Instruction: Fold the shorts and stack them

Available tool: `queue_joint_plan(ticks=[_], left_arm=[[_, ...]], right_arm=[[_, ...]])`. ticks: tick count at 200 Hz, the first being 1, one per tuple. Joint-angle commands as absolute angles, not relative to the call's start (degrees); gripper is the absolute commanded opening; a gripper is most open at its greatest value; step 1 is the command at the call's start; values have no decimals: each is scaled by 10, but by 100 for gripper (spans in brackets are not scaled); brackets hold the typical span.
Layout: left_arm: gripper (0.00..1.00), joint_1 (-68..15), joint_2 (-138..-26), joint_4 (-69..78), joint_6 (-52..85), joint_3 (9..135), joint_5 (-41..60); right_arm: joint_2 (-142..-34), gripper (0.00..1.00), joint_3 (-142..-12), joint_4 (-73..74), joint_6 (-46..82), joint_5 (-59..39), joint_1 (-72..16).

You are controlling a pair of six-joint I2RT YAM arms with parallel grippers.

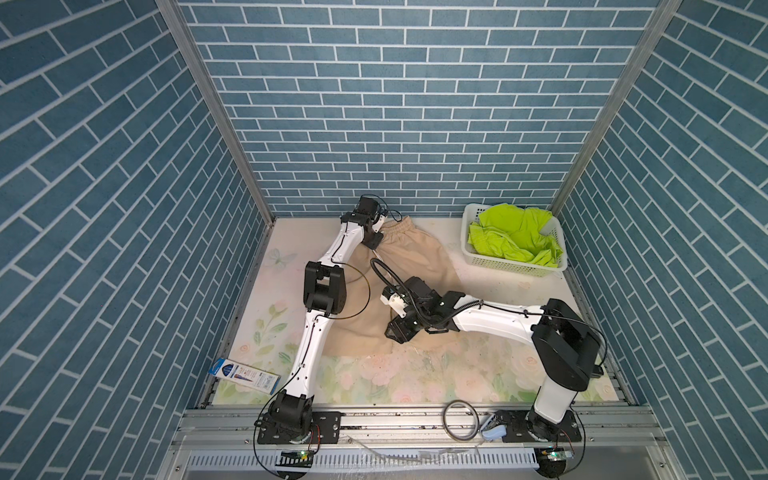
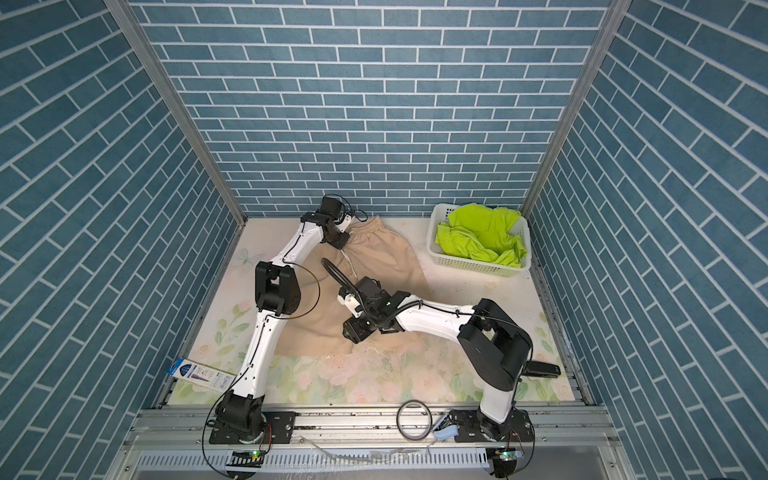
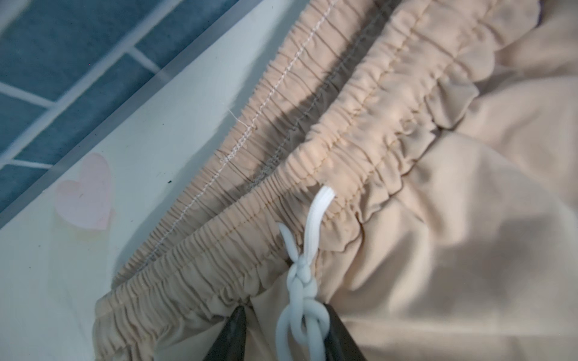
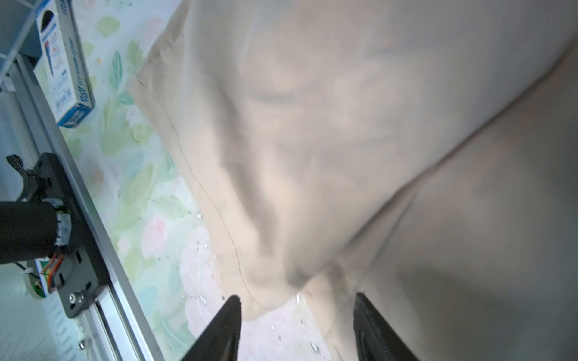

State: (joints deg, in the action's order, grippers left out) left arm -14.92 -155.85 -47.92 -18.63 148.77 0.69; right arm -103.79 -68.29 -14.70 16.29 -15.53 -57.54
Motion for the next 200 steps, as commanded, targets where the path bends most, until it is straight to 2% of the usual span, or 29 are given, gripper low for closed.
queue_joint_plan(ticks=[1, 16, 35, 70, 91, 112, 145, 188, 200], left_arm=[[38, -142, -1540, -502, -189, 1481, -24], [31, -137, -1539, -502, -181, 1482, -34], [27, -129, -1532, -510, -167, 1484, -34], [17, -116, -1514, -535, -143, 1483, -42], [10, -107, -1509, -556, -127, 1482, -71], [9, -93, -1506, -575, -101, 1481, -109], [8, -61, -1491, -616, -35, 1472, -97], [10, -41, -1426, -649, 26, 1367, -106], [13, -38, -1386, -647, 43, 1303, -120]], right_arm=[[-1083, 58, -706, -163, 185, -177, -582], [-1103, 56, -716, -181, 193, -155, -584], [-1123, 45, -723, -208, 194, -131, -583], [-1118, 0, -714, -215, 193, -124, -574], [-1104, 0, -709, -242, 186, -109, -552], [-1093, 0, -694, -273, 171, -116, -514], [-1072, 0, -677, -307, 142, -108, -450], [-1092, 0, -726, -339, 96, -103, -385], [-1087, 7, -729, -339, 88, -115, -380]])
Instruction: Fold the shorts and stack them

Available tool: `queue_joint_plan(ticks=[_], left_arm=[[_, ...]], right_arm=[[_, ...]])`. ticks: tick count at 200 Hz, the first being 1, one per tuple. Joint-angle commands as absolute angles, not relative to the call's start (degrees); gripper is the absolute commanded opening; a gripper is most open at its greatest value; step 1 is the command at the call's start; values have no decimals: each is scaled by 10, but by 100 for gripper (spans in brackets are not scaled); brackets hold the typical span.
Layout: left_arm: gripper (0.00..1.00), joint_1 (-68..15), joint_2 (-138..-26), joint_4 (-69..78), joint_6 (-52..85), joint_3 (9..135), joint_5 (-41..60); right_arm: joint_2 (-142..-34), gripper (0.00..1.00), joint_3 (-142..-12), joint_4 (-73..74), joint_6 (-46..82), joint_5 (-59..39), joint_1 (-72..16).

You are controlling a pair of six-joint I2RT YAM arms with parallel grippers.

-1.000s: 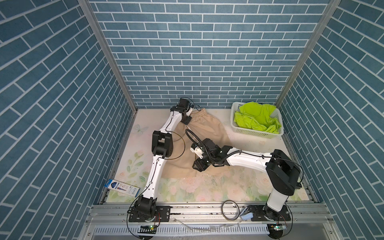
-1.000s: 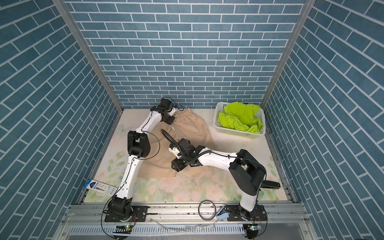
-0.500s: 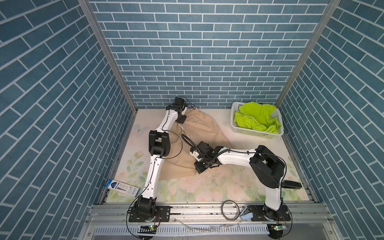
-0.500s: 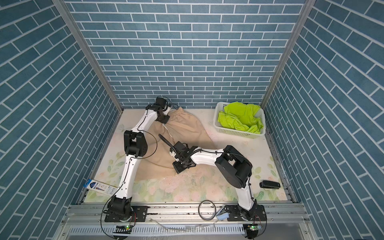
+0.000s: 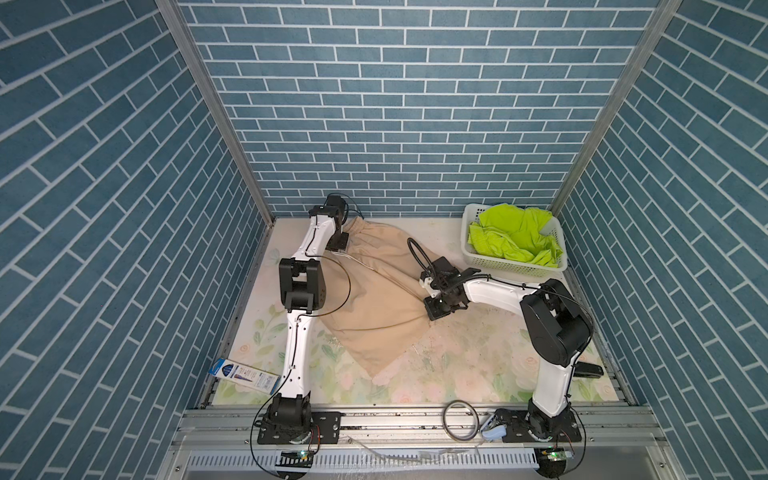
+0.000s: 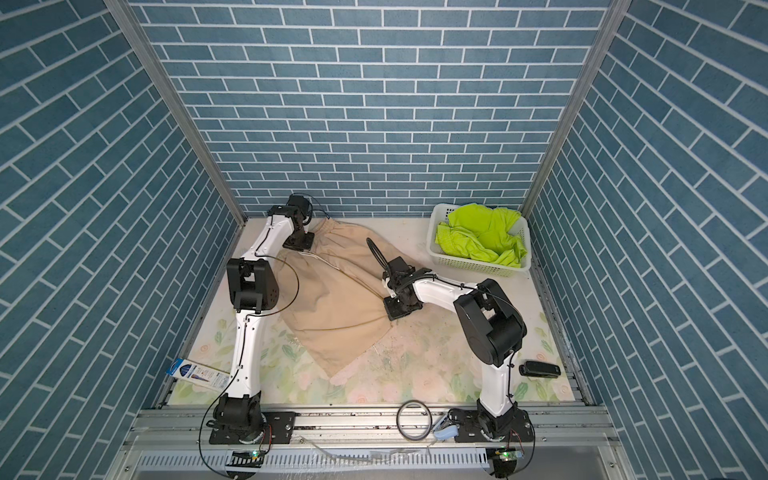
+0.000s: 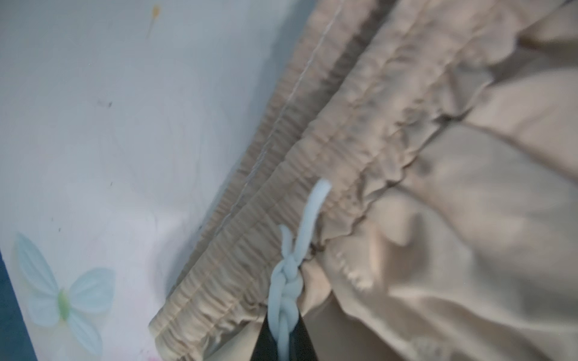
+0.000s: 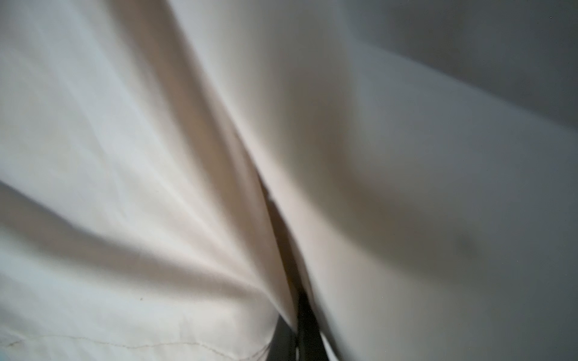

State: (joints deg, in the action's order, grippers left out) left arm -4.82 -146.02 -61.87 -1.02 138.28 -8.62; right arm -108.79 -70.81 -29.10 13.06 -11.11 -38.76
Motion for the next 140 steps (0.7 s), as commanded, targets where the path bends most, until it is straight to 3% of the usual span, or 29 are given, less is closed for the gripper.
queue_joint_plan(ticks=[1, 19, 29, 36, 53, 69, 105, 140], left_arm=[[13, -37, -1382, -646, 44, 1297, -121], [18, -34, -1302, -610, 61, 1174, -129], [26, -30, -1256, -587, 70, 1115, -127], [38, -28, -1228, -575, 77, 1084, -126], [81, -25, -1176, -553, 80, 1038, -117], [99, -26, -1150, -510, 58, 1025, -63], [100, -31, -1197, -407, -28, 1086, 81], [100, -32, -1396, -512, -69, 1358, 88]], right_arm=[[-1086, 8, -729, -338, 87, -116, -379], [-1062, 21, -718, -321, 83, -150, -379], [-1041, 28, -707, -311, 86, -164, -379], [-1026, 32, -699, -304, 87, -172, -379], [-988, 38, -675, -300, 91, -163, -377], [-958, 41, -654, -304, 101, -149, -375], [-900, 44, -575, -273, 141, -159, -370], [-858, 45, -482, -184, 185, -197, -382]])
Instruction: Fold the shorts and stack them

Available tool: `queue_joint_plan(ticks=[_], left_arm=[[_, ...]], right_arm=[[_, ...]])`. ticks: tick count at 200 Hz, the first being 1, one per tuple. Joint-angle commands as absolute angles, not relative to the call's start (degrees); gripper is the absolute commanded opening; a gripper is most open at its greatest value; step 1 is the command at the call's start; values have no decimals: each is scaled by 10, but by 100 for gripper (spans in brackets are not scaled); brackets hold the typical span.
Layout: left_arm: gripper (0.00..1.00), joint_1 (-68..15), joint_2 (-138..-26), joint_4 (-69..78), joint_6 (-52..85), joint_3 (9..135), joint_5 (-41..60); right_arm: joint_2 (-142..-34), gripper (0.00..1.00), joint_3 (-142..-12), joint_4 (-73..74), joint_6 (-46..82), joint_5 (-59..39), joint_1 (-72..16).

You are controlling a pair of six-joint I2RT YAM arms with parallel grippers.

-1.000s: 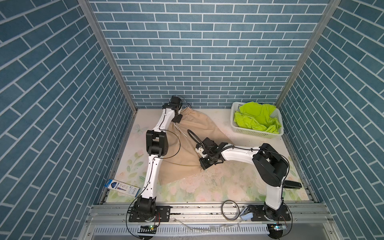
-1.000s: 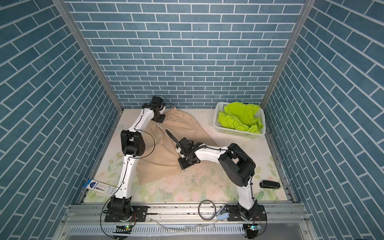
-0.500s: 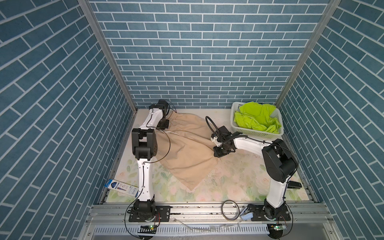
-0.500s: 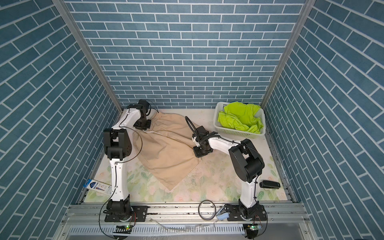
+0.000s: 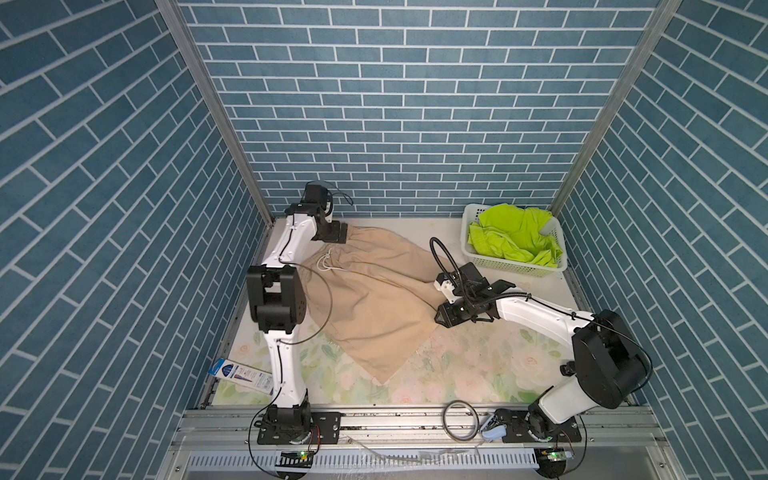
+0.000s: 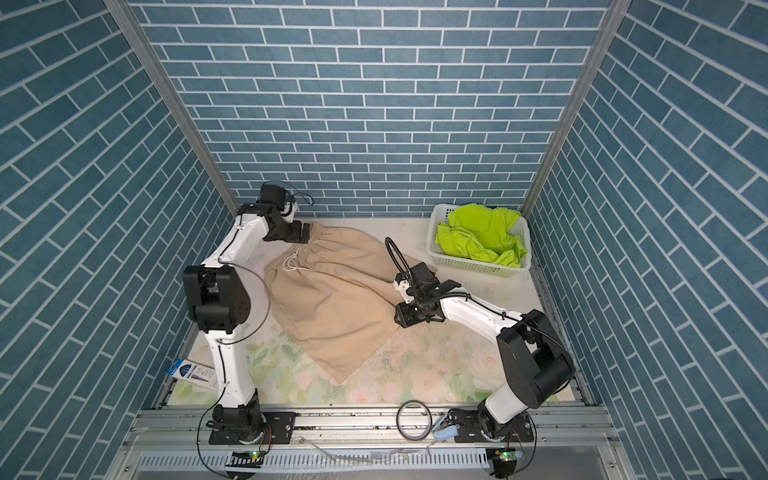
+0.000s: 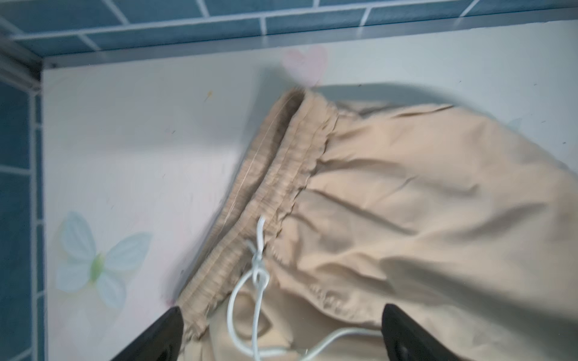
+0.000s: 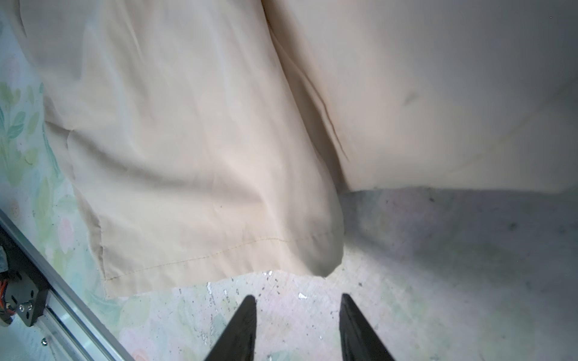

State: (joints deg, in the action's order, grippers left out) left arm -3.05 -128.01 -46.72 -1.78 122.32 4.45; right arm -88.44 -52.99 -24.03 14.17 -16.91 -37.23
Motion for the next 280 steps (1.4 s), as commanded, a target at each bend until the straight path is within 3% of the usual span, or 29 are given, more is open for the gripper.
queue_joint_plan(ticks=[1, 28, 69, 90, 108, 151, 181, 224, 238, 255, 280], left_arm=[[100, -32, -1401, -512, -70, 1365, 89], [100, -32, -1489, -514, -95, 1461, 103], [98, -34, -1502, -466, -104, 1438, 88], [86, -40, -1515, -479, -119, 1440, 65], [73, -49, -1527, -498, -137, 1451, -17], [59, -29, -1529, -525, -115, 1451, -154], [46, 5, -1504, -554, -66, 1428, -173], [21, 38, -1417, -518, -28, 1282, -135], [26, 41, -1398, -531, -18, 1262, -114], [65, 44, -1372, -544, -4, 1243, -78], [91, 46, -1334, -546, 16, 1212, -45]], right_arm=[[-857, 45, -481, -182, 186, -197, -382], [-830, 45, -441, -139, 203, -180, -399], [-823, 45, -435, -110, 221, -158, -410], [-831, 45, -442, -104, 226, -160, -411], [-838, 45, -442, -100, 227, -161, -413], [-856, 45, -469, -164, 201, -133, -427], [-863, 46, -491, -209, 173, -89, -460], [-893, 47, -498, -191, 185, -90, -464], [-896, 47, -498, -181, 194, -78, -460], [-900, 47, -491, -160, 196, -90, -456], [-895, 47, -478, -133, 200, -105, -456]])
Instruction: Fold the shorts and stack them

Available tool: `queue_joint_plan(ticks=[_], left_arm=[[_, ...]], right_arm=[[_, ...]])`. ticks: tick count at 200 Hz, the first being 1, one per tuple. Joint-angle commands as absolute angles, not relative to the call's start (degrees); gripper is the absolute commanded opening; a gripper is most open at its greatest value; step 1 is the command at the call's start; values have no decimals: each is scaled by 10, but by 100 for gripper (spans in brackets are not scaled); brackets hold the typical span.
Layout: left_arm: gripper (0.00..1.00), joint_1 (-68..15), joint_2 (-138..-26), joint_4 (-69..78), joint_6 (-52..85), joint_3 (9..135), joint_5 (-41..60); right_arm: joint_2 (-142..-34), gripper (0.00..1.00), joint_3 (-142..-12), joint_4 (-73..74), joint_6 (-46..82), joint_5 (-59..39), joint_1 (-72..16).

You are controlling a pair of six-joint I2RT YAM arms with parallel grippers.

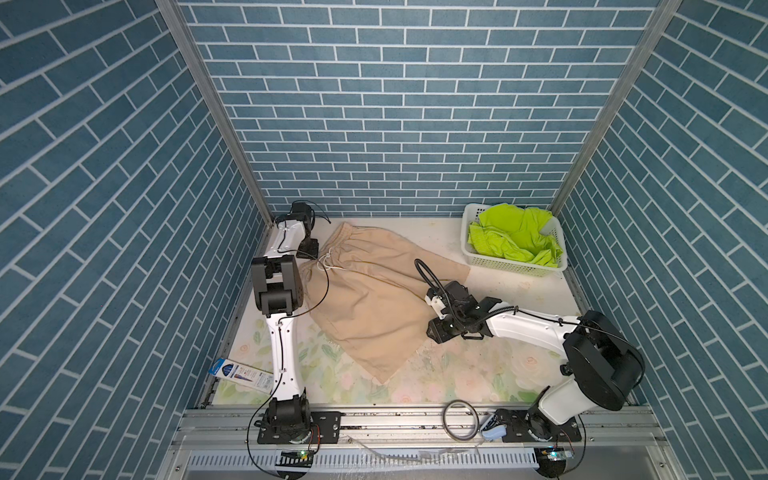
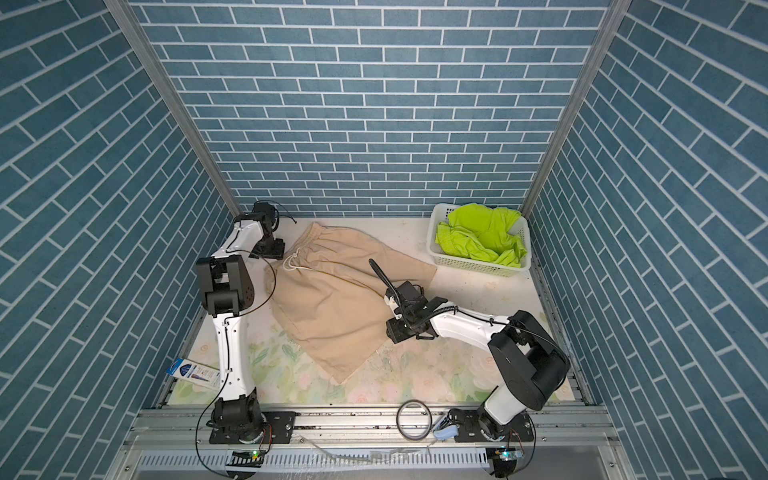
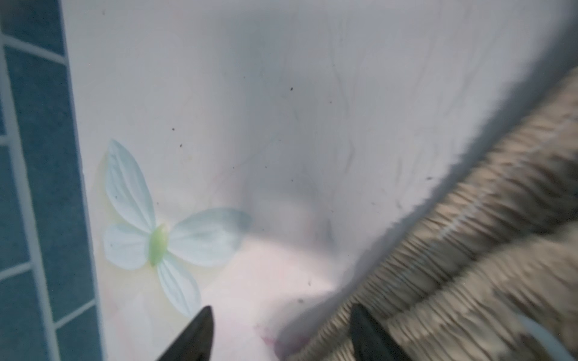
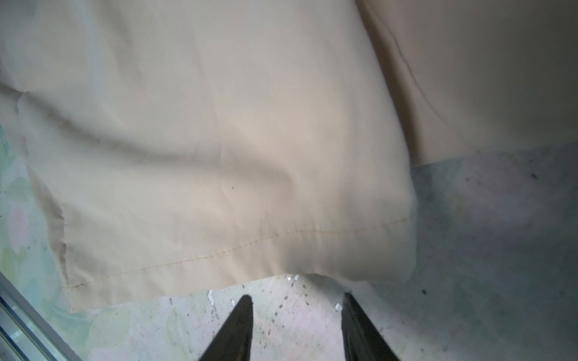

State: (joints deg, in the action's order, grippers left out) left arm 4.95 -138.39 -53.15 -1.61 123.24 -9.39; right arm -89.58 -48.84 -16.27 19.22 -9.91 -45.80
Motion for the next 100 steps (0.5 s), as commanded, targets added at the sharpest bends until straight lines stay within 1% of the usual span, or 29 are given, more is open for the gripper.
queue_joint_plan(ticks=[1, 22, 34, 69, 100], left_arm=[[91, 46, -1333, -546, 17, 1211, -43], [93, 51, -1318, -534, 28, 1192, -4], [93, 52, -1320, -537, 31, 1191, -2], [84, 52, -1334, -563, 36, 1182, -24], [82, 53, -1313, -541, 37, 1130, -33]], right_arm=[[-895, 47, -477, -133, 200, -105, -456], [-880, 47, -463, -127, 202, -105, -456], [-871, 47, -454, -122, 202, -105, -456], [-854, 47, -437, -114, 208, -108, -456], [-842, 47, -423, -102, 211, -113, -456]])
